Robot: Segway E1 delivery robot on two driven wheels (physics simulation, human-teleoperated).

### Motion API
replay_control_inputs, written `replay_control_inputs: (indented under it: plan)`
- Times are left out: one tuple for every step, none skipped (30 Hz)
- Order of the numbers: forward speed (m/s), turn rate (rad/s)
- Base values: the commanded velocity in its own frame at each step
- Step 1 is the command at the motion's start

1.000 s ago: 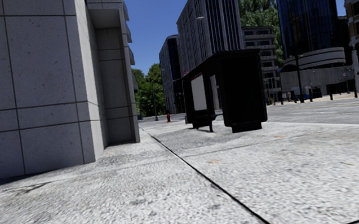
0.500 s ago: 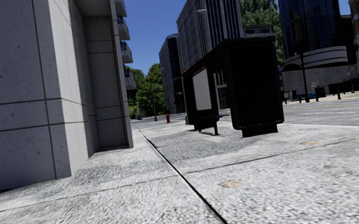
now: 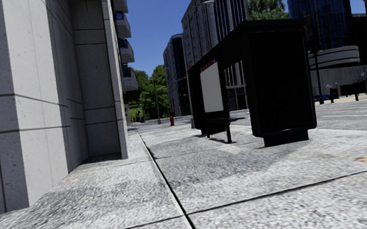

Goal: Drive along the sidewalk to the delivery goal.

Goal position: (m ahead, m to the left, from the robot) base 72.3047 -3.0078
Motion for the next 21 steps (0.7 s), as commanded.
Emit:
replay_control_inputs:
  plan:
    - [2.0, 0.2]
    - [2.0, 0.2]
    - [2.0, 0.17]
    - [2.0, 0.16]
    - [2.0, 0.16]
    - [2.0, 0.16]
    - [2.0, 0.16]
    - [2.0, 0.16]
    - [2.0, 0.17]
    - [2.0, 0.22]
    - [2.0, 0.24]
    - [2.0, 0.24]
    - [2.0, 0.25]
    - [2.0, 0.25]
    - [2.0, 0.25]
    - [2.0, 0.25]
    - [2.0, 0.25]
    - [2.0, 0.25]
    - [2.0, 0.25]
    - [2.0, 0.25]
    - [2.0, 0.25]
